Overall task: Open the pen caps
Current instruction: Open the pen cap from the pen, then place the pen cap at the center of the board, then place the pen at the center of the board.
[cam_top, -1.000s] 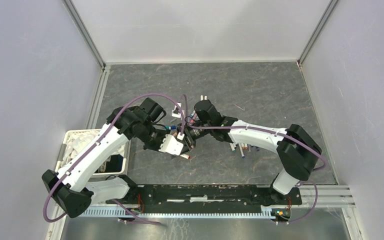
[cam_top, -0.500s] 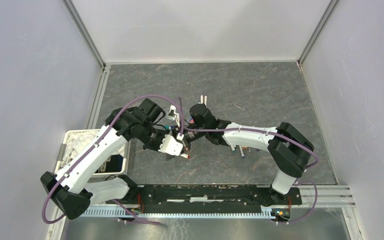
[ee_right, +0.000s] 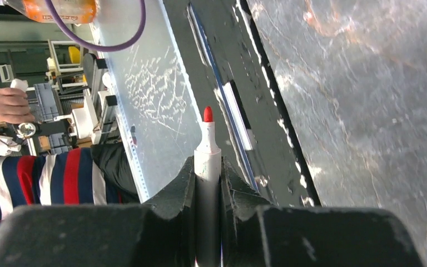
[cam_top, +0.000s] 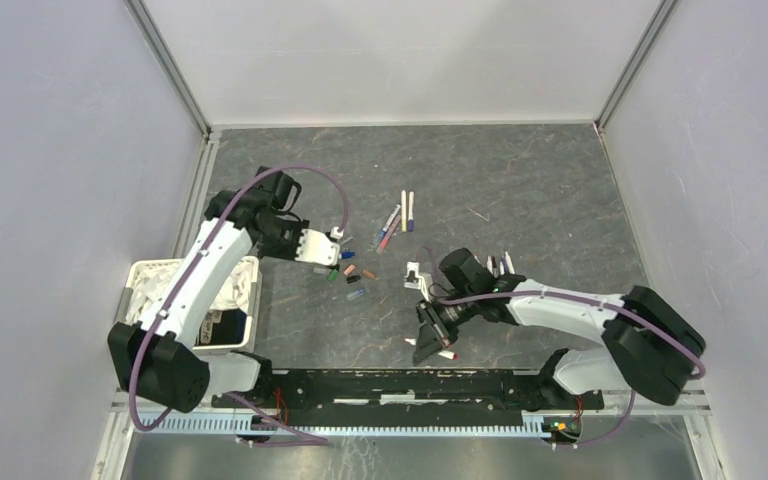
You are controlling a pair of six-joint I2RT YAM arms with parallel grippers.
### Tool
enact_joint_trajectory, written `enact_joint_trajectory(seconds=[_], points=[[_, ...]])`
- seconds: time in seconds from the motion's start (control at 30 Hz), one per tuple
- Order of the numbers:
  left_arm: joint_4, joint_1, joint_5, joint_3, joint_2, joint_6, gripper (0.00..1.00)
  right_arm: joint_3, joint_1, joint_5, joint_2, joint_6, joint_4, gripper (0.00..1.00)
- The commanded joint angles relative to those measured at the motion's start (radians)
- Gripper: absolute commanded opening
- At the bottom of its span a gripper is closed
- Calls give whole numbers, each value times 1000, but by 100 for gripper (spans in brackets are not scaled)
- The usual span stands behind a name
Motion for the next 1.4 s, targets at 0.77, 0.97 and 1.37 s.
enact_joint_trajectory(seconds=[0.77,0.97,1.37], points=[[652,-201,197,-315,268,-616,2,187,-383,1063,-125,-136,-172,2],[718,-204,179,-360,287,-658,6,120,-384,1065,-67,-135,-32,4],[612,-207,223,-254,230,-732,44,22,-380,1106,20,-99,98,16]])
